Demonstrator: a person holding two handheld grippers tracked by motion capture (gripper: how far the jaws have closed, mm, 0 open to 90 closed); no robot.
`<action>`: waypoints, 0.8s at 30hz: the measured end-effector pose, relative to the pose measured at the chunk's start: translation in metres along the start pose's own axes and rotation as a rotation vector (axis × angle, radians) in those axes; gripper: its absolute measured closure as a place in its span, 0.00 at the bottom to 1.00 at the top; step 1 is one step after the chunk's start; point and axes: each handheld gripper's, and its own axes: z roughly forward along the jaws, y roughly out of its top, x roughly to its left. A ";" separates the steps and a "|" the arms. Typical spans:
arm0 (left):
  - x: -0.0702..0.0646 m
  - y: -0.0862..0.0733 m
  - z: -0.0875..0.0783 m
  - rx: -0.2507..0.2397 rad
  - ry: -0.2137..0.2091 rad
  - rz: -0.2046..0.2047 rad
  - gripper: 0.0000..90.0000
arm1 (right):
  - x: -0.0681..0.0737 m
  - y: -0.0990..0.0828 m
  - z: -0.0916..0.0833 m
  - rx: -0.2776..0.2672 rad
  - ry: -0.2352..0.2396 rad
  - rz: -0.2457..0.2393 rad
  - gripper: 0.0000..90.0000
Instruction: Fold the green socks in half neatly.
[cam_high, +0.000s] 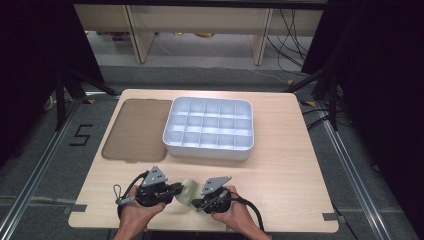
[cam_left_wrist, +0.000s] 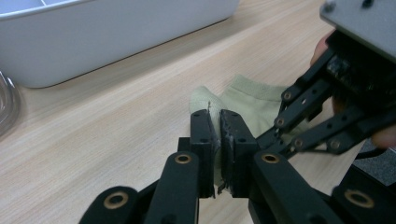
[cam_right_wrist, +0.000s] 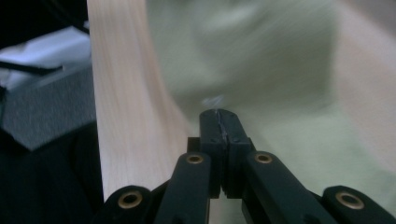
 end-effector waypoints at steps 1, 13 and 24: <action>0.001 0.001 -0.001 0.017 0.001 0.024 0.93 | 0.000 0.000 0.000 -0.003 -0.004 -0.004 1.00; 0.000 0.004 -0.003 0.015 -0.013 0.034 0.93 | -0.031 -0.016 -0.065 -0.072 -0.153 0.059 0.99; -0.017 0.016 0.008 -0.022 -0.054 0.028 0.93 | -0.036 -0.033 -0.060 0.022 -0.187 0.050 0.99</action>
